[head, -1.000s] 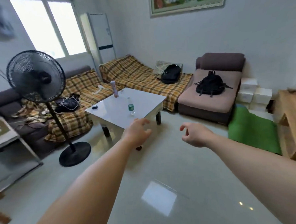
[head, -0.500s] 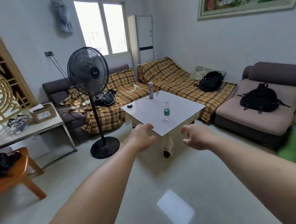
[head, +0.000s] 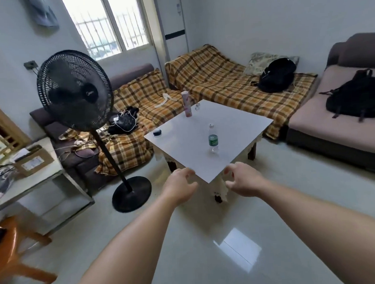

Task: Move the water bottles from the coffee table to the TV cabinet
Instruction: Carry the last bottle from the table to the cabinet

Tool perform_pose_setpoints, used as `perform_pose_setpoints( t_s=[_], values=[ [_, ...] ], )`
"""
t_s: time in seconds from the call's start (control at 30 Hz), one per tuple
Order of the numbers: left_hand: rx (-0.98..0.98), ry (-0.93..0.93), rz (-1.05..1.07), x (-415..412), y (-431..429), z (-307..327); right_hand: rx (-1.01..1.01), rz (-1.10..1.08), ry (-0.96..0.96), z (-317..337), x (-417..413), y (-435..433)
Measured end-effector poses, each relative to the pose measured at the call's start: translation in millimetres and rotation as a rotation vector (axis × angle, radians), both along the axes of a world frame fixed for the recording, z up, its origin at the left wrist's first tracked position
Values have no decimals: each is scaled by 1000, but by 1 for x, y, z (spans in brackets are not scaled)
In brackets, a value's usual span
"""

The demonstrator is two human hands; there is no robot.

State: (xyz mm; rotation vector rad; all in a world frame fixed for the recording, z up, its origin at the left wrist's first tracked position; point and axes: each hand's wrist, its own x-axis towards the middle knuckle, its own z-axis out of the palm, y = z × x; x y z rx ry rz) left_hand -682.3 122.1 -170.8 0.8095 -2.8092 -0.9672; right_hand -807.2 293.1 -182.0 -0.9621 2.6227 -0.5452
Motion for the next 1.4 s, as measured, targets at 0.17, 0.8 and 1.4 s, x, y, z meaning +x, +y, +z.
perform_pose_setpoints(
  t_s=[0.17, 0.8, 1.4],
  values=[
    [46, 28, -90, -92, -9, 1, 0, -104, -91, 2, -98, -10],
    [81, -32, -187, -314, -218, -42, 173, -155, -57, -13, -282, -195],
    [83, -256, -267, -442, -325, -99, 359, -206, -176, -96, -418, -301]
  ],
)
